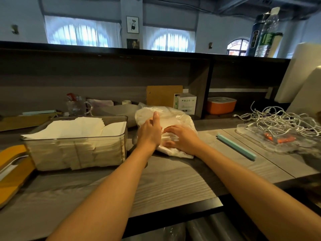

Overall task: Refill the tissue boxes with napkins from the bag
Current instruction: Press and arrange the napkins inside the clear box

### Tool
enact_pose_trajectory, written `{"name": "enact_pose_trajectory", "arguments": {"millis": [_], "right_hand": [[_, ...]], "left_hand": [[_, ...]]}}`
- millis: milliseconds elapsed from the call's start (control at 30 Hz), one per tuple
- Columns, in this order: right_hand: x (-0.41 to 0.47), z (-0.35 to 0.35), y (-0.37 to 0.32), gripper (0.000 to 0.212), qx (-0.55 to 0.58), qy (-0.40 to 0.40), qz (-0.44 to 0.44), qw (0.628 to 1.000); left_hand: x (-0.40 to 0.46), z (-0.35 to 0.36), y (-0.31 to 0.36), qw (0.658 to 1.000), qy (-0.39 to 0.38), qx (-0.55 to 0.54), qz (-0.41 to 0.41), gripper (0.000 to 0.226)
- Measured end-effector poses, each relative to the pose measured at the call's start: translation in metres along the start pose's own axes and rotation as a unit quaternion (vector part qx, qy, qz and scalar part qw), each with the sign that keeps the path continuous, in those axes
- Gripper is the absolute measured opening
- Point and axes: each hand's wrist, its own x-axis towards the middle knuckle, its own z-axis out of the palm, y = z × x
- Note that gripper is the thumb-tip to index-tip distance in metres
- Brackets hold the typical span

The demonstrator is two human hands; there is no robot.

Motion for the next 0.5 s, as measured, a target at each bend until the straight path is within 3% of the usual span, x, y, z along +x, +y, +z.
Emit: {"name": "enact_pose_trajectory", "arguments": {"millis": [167, 367, 433, 500], "right_hand": [[-0.001, -0.001, -0.005, 0.024, -0.012, 0.063, 0.017, 0.998], [-0.007, -0.013, -0.001, 0.019, 0.158, 0.104, 0.055, 0.98], [-0.005, -0.018, -0.005, 0.009, 0.282, 0.129, 0.104, 0.945], [-0.003, -0.022, -0.001, 0.012, 0.288, 0.169, 0.113, 0.936]], "left_hand": [[-0.004, -0.001, -0.001, 1.0, -0.02, -0.019, -0.011, 0.073], [-0.003, 0.004, -0.004, 0.995, -0.048, -0.076, -0.045, 0.103], [-0.004, 0.004, -0.002, 0.994, -0.058, -0.077, -0.051, 0.094], [-0.006, 0.003, 0.0, 0.995, -0.063, -0.063, -0.042, 0.079]]}}
